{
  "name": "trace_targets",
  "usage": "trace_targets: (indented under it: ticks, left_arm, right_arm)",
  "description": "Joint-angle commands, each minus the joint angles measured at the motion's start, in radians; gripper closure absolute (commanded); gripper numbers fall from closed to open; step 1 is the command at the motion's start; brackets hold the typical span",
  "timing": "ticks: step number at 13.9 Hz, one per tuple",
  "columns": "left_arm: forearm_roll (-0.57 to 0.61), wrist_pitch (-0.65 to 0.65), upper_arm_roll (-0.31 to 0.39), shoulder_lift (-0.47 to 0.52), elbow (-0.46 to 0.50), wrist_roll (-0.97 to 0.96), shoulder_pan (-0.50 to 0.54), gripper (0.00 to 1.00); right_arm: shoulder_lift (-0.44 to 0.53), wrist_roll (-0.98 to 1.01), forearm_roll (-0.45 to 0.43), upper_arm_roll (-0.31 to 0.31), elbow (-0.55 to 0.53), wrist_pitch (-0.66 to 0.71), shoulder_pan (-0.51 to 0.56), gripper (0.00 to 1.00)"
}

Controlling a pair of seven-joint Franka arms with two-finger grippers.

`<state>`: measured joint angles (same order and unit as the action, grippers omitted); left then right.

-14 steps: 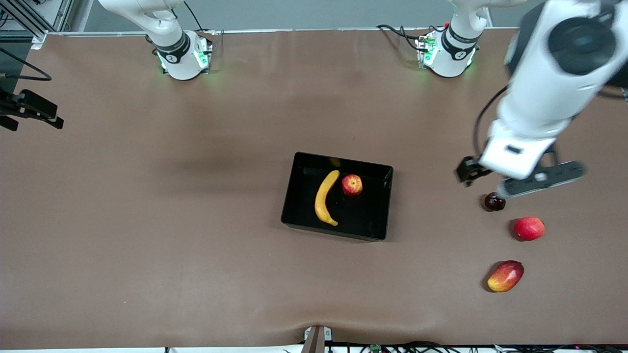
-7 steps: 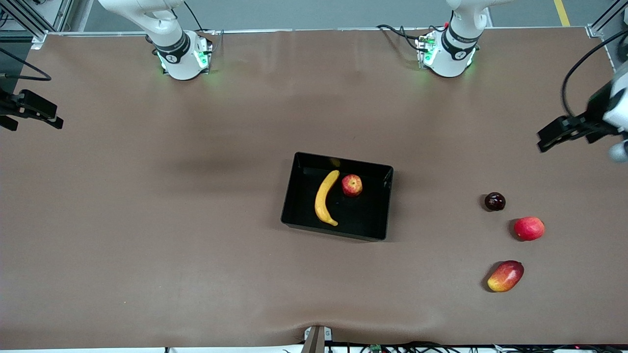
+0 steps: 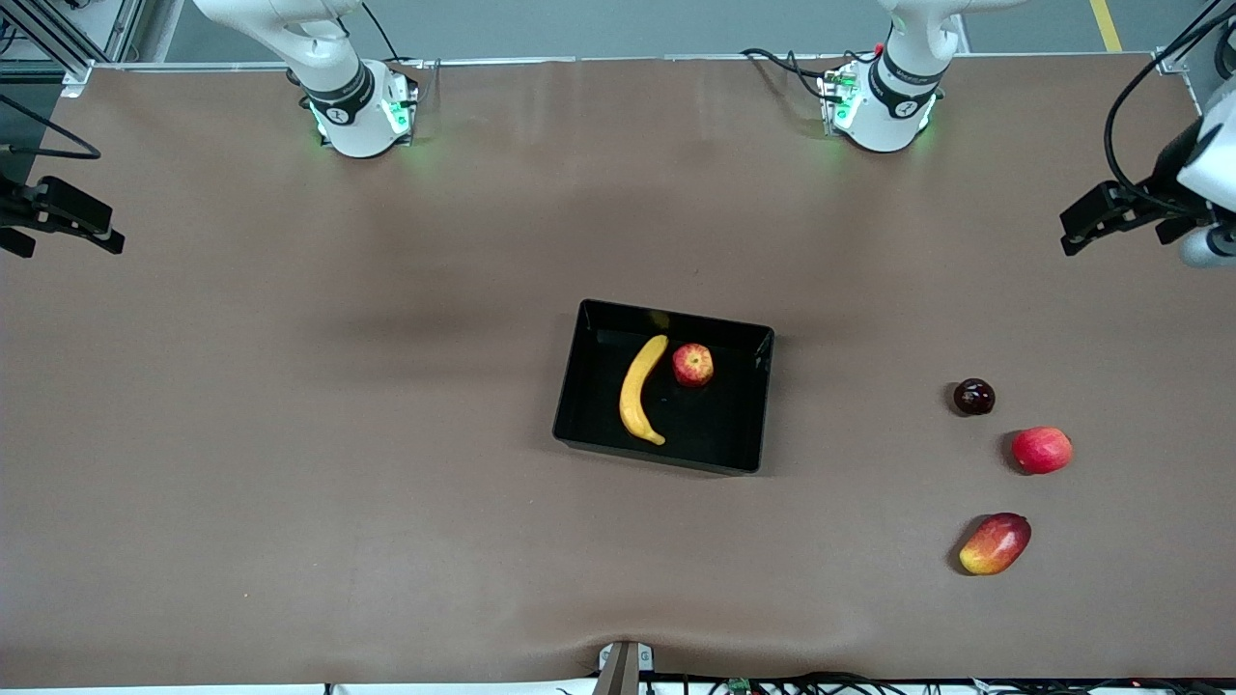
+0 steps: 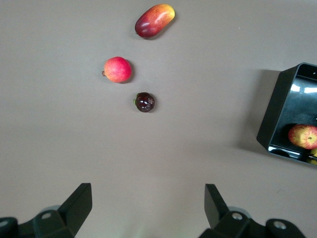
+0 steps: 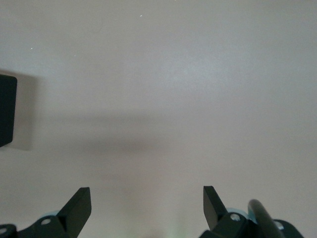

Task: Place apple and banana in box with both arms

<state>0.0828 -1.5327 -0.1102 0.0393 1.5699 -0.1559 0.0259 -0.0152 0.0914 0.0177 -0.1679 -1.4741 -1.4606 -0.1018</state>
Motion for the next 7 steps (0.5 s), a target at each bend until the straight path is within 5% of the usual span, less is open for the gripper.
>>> trace_targets:
  ticks: [1, 7]
  left_arm:
    - [-0.021, -0.043, 0.038, 0.051, 0.078, 0.022, -0.027, 0.0]
    - [-0.06, -0.041, 0.03, 0.048, 0.07, 0.027, -0.012, 0.0]
  right_arm:
    - [0.021, 0.01, -0.005, 0.005, -0.014, -0.001, 0.01, 0.0]
    - [0.021, 0.01, -0.005, 0.005, -0.014, -0.001, 0.011, 0.0]
